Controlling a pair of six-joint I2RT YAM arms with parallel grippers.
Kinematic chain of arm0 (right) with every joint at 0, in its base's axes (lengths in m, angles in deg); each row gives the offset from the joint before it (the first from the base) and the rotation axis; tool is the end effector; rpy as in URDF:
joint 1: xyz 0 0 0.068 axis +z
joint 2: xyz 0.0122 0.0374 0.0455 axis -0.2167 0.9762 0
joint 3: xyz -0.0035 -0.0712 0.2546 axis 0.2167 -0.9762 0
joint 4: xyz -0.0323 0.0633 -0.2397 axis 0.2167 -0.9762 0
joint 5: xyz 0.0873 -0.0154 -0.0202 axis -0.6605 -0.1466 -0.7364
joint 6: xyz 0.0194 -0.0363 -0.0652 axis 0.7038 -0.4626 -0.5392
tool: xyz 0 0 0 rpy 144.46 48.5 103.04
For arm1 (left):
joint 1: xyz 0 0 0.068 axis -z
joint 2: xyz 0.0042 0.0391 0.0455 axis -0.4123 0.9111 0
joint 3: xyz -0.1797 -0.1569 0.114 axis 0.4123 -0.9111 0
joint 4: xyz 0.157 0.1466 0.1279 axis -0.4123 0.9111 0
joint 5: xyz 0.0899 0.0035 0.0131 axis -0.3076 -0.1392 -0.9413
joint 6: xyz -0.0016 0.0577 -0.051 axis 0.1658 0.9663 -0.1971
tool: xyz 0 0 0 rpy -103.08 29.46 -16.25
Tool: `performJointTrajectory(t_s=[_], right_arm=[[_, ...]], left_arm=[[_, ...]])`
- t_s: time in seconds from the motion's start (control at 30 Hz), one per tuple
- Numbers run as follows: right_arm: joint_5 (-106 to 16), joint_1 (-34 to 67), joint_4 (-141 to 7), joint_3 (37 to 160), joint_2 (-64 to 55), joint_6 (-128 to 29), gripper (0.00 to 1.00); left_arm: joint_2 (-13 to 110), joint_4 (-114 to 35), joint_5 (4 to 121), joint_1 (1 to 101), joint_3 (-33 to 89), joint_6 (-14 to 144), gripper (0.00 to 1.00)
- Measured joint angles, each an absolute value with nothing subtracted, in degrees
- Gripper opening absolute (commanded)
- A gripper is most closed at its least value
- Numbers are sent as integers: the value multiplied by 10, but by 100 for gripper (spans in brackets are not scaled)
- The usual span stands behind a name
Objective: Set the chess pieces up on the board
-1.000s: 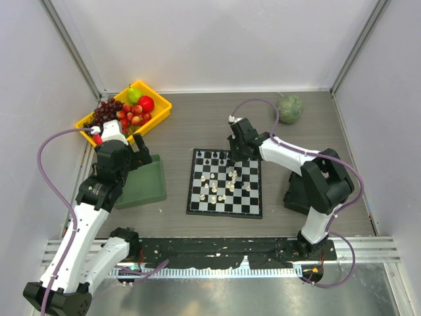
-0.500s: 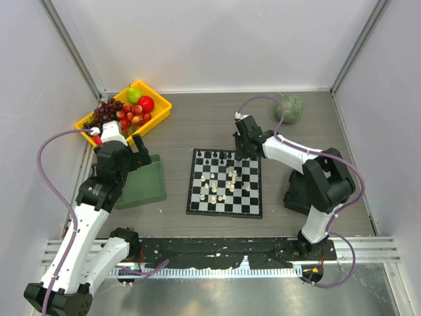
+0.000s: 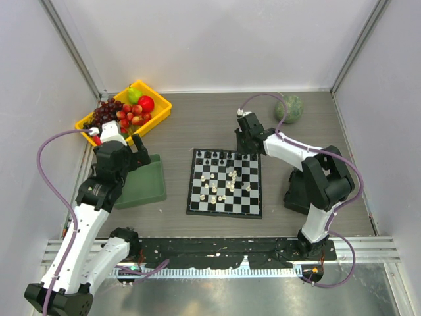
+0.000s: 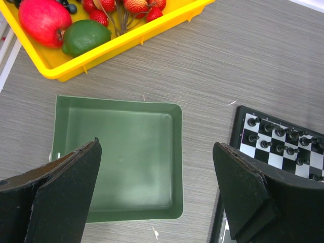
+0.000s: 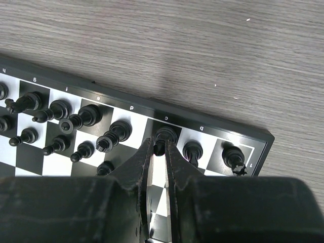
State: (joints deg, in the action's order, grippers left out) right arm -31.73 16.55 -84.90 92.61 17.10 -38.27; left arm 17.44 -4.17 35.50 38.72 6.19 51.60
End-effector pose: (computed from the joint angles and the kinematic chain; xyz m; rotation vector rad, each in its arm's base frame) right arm 0.3442 0.1841 0.1755 -0.1998 2.4789 0.2338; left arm 0.1817 -0.0248 0.3151 -0.3804 1.9770 -0.0977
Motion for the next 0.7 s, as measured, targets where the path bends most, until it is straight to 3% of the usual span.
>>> performJointTrajectory(t_s=[0.47,0.7], right_arm=[[-333,165,-840,923,171,-378,9],[-334,165,-839,923,171,-377,22]], left_arm=[[174,-42,363,385,61,516,99],[174,-42,364,385,61,516,100]])
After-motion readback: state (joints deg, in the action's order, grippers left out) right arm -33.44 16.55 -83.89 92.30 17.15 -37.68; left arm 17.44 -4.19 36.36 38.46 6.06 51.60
